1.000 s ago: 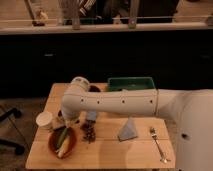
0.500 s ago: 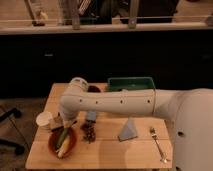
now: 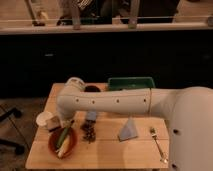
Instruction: Place eraser in paper cup
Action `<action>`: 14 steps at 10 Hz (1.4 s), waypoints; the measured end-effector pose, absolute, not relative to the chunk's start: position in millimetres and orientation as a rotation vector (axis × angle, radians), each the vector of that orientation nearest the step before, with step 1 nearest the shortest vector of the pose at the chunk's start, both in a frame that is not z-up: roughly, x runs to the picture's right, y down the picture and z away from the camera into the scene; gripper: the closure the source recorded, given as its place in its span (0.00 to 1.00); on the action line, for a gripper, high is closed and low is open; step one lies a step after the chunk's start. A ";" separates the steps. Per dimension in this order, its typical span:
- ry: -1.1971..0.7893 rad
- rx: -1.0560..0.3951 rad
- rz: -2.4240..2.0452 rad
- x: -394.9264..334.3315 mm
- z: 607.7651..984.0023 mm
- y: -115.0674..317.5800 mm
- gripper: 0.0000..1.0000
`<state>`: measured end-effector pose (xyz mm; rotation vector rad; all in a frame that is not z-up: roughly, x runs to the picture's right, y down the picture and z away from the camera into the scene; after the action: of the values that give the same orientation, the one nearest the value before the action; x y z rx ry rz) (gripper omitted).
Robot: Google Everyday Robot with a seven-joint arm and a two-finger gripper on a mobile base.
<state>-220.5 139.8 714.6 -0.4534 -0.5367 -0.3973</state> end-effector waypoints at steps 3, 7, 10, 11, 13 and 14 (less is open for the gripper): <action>-0.544 -0.432 -0.507 -225.4 705.2 130.9 0.97; -0.564 -0.455 -0.643 -242.2 698.5 123.3 0.97; -0.578 -0.498 -0.773 -265.0 697.3 122.5 0.97; -0.579 -0.514 -0.825 -274.3 697.5 122.3 0.97; -0.584 -0.540 -0.903 -290.9 699.6 121.5 0.97; -0.590 -0.557 -0.935 -297.2 703.4 119.8 0.97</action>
<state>-297.2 119.8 703.4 -0.5572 -0.5897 -0.9350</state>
